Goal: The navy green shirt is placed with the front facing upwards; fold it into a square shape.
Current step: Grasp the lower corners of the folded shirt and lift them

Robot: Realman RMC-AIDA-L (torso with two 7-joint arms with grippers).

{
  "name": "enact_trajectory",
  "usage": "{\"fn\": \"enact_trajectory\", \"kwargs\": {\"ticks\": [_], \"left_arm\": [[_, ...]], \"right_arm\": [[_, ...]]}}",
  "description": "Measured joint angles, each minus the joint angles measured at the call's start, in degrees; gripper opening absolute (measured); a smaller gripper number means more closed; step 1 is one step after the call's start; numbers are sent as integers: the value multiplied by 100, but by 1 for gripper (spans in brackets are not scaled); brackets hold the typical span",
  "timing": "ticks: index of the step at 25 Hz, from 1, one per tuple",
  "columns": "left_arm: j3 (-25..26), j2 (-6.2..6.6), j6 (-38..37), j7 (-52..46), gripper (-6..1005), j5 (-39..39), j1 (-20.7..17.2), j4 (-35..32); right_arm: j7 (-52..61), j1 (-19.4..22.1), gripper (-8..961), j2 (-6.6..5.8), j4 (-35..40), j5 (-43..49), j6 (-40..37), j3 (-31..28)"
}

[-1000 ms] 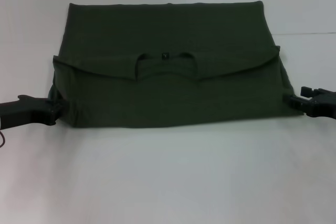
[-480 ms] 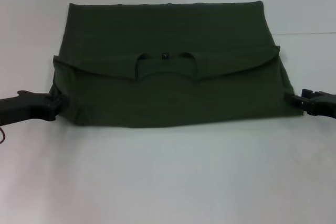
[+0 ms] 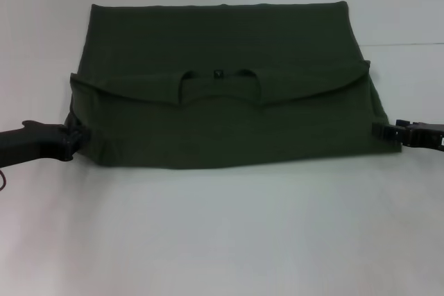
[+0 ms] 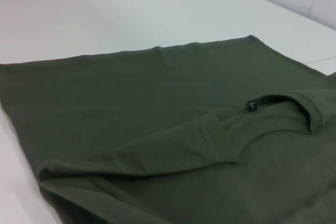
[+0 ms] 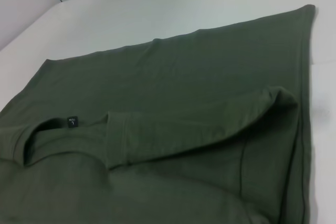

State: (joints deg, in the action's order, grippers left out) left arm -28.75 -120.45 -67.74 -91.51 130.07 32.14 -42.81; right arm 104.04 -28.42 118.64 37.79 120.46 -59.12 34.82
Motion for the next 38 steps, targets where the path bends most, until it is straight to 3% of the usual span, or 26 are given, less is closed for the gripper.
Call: {"fn": "enact_trajectory", "kwargs": {"ticks": [27, 32, 38], "left_arm": [[-23, -38, 33, 27, 34, -1, 3, 0], [-30, -40, 34, 28, 34, -4, 8, 1], [-35, -40, 28, 38, 34, -9, 21, -1]], "right_arm": [[84, -41, 643, 66, -34, 75, 372, 264], [249, -84, 583, 53, -76, 169, 452, 490], [266, -126, 333, 66, -78, 317, 464, 535]]}}
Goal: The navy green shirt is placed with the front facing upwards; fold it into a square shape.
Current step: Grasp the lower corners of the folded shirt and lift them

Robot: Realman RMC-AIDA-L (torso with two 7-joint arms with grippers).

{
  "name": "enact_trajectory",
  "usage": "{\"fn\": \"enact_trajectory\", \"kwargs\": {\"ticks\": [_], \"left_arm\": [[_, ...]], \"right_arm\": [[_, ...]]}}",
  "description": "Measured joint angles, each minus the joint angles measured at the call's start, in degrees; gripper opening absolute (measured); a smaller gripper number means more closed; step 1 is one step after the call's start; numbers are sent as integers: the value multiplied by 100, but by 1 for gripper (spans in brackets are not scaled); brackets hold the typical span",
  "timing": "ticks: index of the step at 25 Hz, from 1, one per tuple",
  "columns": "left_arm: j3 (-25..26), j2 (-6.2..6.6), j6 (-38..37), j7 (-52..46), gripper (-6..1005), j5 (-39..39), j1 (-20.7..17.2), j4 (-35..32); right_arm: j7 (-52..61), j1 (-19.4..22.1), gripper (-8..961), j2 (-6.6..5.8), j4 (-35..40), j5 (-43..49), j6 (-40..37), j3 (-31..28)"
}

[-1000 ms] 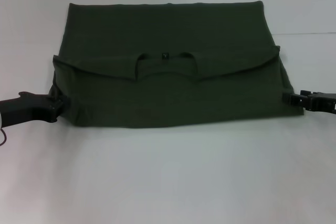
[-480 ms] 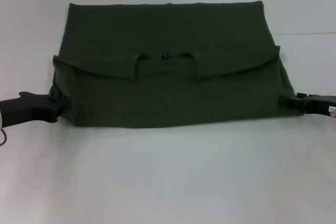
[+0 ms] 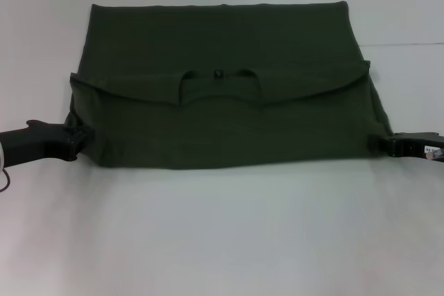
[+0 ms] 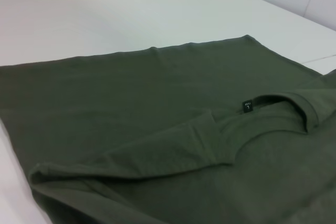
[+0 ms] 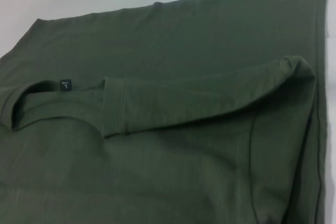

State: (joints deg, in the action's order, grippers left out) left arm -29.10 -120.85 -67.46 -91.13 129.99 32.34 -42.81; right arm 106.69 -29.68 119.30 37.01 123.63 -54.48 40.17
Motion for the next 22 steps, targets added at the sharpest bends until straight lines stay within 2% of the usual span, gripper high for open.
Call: {"fn": "enact_trajectory", "kwargs": {"ticks": [13, 18, 22], "left_arm": [[10, -17, -63, 181, 34, -36, -27, -52], [18, -17, -285, 524, 34, -124, -117, -70], [20, -17, -504, 749, 33, -91, -242, -98]], "right_arm": [[-67, 153, 63, 29, 278, -38, -86, -41], [-388, 496, 63, 59, 504, -386, -489, -52], [-966, 923, 63, 67, 594, -949, -1028, -57]]}}
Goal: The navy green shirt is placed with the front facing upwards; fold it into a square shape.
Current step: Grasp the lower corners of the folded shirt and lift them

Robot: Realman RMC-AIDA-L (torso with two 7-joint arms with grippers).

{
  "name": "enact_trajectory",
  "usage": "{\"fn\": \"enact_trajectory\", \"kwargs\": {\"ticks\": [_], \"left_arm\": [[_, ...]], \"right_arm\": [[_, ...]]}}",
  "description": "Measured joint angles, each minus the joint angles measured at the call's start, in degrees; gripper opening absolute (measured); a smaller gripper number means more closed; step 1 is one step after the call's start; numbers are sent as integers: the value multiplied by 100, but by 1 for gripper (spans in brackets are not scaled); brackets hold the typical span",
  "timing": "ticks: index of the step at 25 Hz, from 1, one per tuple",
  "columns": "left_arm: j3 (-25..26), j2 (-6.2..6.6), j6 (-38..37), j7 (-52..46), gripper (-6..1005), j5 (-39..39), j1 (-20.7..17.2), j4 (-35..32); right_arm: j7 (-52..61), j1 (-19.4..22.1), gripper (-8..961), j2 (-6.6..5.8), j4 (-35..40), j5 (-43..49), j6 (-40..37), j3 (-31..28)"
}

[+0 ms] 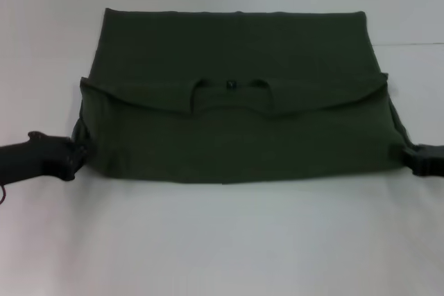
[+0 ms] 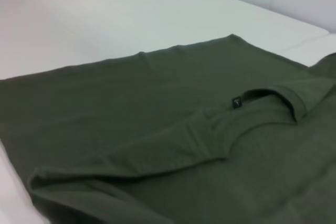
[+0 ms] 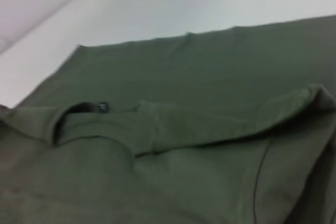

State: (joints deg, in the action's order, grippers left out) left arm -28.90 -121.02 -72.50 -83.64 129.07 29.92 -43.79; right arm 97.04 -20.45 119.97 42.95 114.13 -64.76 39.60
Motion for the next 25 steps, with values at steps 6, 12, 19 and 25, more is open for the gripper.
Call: {"fn": "enact_trajectory", "kwargs": {"ticks": [6, 12, 19, 25], "left_arm": [[-16, 1, -913, 308, 35, 15, -410, -452], [12, -81, -1852, 664, 38, 381, -796, -956], [28, -277, -2419, 1437, 40, 436, -1303, -1443], [377, -263, -3230, 1500, 43, 795, -1465, -1690]], "right_arm": [[-1007, 681, 63, 37, -168, -555, -629, -7], [-2449, 1332, 64, 36, -695, -1096, -1395, -282], [-3563, 1849, 64, 18, -1185, -1087, -2111, -800], [-3752, 2112, 64, 16, -1195, -1073, -2302, -827]]}}
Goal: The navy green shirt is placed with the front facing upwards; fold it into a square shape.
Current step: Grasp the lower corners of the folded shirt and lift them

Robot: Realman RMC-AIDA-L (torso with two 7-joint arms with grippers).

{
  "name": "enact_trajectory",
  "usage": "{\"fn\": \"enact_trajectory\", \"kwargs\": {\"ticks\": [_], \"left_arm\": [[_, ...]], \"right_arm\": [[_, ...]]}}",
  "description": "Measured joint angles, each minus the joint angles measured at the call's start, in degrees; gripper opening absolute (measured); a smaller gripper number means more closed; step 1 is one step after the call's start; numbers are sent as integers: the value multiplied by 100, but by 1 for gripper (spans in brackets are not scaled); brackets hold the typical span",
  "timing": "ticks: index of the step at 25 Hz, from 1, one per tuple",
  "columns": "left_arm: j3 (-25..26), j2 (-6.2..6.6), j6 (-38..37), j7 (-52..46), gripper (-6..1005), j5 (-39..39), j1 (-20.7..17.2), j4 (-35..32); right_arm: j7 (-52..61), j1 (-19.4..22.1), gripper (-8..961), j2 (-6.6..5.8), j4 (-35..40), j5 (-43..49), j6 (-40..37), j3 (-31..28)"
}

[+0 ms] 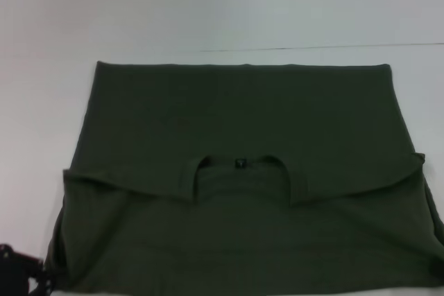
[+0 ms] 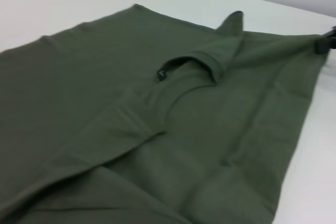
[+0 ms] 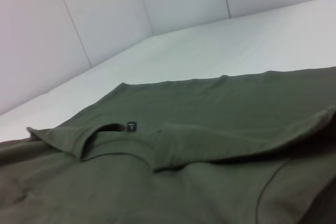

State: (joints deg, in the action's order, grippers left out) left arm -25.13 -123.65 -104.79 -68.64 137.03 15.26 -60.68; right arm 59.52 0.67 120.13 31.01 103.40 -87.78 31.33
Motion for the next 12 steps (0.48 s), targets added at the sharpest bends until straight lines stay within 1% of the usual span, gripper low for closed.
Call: {"fn": "enact_trajectory", "kwargs": {"ticks": [5, 12], "left_arm": [[144, 17, -543, 53, 45, 188, -184, -285], [339, 25, -586, 121, 47, 248, -198, -317]], "right_arm": [[-36, 35, 63, -18, -3, 72, -13, -29], [-63, -10, 63, -34, 19, 76, -167, -63]]}}
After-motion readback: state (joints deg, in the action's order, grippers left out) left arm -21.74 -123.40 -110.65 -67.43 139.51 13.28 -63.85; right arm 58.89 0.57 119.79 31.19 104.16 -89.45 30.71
